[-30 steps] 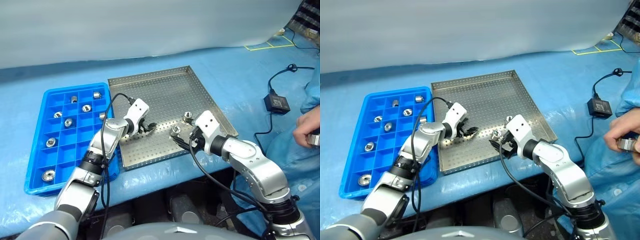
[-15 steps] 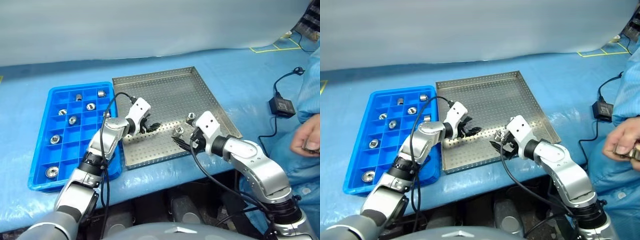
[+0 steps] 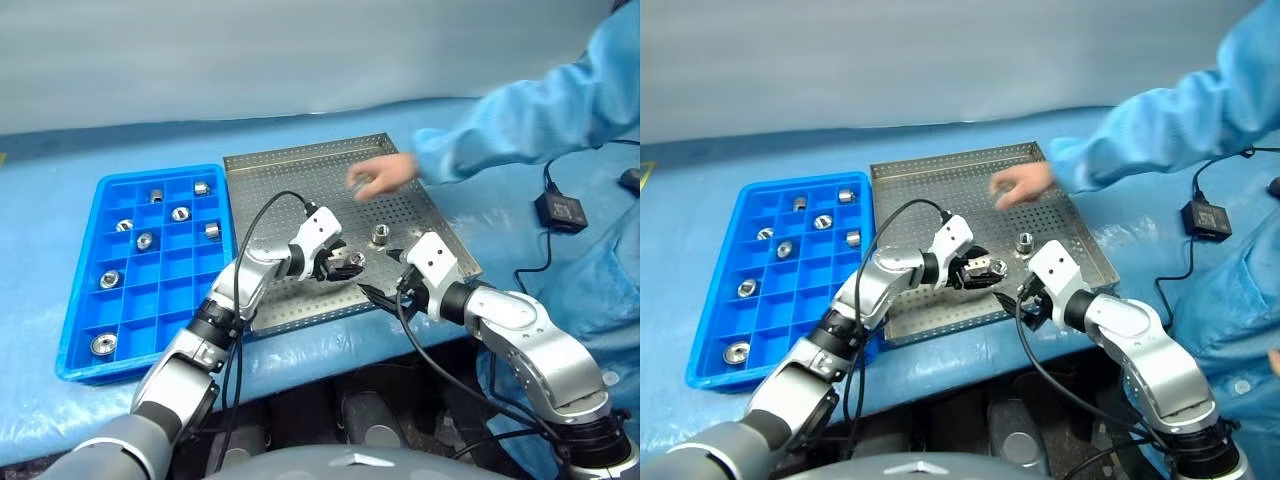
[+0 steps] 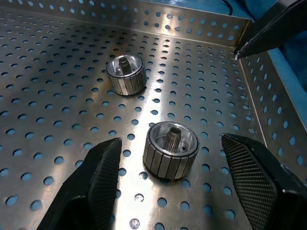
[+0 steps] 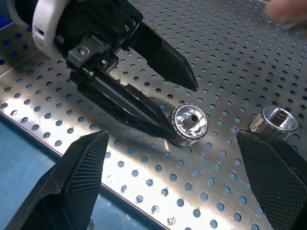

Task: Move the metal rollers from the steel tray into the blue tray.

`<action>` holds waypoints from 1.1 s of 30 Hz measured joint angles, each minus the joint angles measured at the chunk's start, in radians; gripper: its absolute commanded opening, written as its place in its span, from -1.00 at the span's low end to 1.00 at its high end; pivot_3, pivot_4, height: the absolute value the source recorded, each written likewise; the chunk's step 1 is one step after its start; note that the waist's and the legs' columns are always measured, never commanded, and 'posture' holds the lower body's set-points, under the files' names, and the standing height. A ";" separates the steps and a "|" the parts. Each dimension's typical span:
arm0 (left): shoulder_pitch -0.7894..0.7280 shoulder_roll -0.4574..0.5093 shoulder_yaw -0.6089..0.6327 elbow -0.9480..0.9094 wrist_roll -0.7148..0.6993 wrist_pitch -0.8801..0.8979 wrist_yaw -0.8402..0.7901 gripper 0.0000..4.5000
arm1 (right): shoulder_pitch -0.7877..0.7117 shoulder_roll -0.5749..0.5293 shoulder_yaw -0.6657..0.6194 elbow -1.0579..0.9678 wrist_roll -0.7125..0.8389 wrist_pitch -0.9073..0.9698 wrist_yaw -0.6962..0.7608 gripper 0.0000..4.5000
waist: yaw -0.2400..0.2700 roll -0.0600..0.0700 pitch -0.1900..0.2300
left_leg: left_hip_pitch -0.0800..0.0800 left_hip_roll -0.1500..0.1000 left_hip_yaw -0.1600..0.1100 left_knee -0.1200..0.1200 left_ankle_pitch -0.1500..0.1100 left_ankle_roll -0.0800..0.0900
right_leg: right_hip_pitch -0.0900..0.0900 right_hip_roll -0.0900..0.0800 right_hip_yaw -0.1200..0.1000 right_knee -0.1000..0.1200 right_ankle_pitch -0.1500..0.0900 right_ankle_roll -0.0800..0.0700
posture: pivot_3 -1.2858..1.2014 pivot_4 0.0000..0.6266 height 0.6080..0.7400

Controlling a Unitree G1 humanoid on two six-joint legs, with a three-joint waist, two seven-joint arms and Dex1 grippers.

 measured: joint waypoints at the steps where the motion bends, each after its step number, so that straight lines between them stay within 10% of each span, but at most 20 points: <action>1: -0.003 -0.005 -0.001 0.011 0.004 -0.005 0.000 0.59 | 0.004 0.002 0.000 -0.008 0.000 0.000 -0.003 1.00 | -0.005 0.000 0.000 | 0.000 0.000 0.000 0.000 0.000 0.000 | 0.000 0.000 0.000 0.000 0.000 0.000 | -0.20 -0.52 1.00; 15: -0.022 -0.037 -0.002 0.111 0.057 -0.043 0.019 -0.25 | 0.012 0.006 -0.009 -0.018 -0.002 0.012 -0.021 1.00 | -0.052 0.000 0.000 | 0.000 0.002 -0.001 -0.001 0.000 0.000 | 0.000 0.000 0.001 0.000 0.002 0.004 | -0.17 -0.52 1.00; 33: 0.272 0.168 0.375 -0.691 -0.064 0.318 0.264 -0.25 | -0.187 0.132 0.052 0.196 0.101 -0.048 0.142 1.00 | 0.035 0.001 0.000 | 0.002 0.003 -0.001 -0.002 0.000 0.000 | 0.000 0.001 0.001 0.001 0.003 0.006 | 0.06 -0.52 1.00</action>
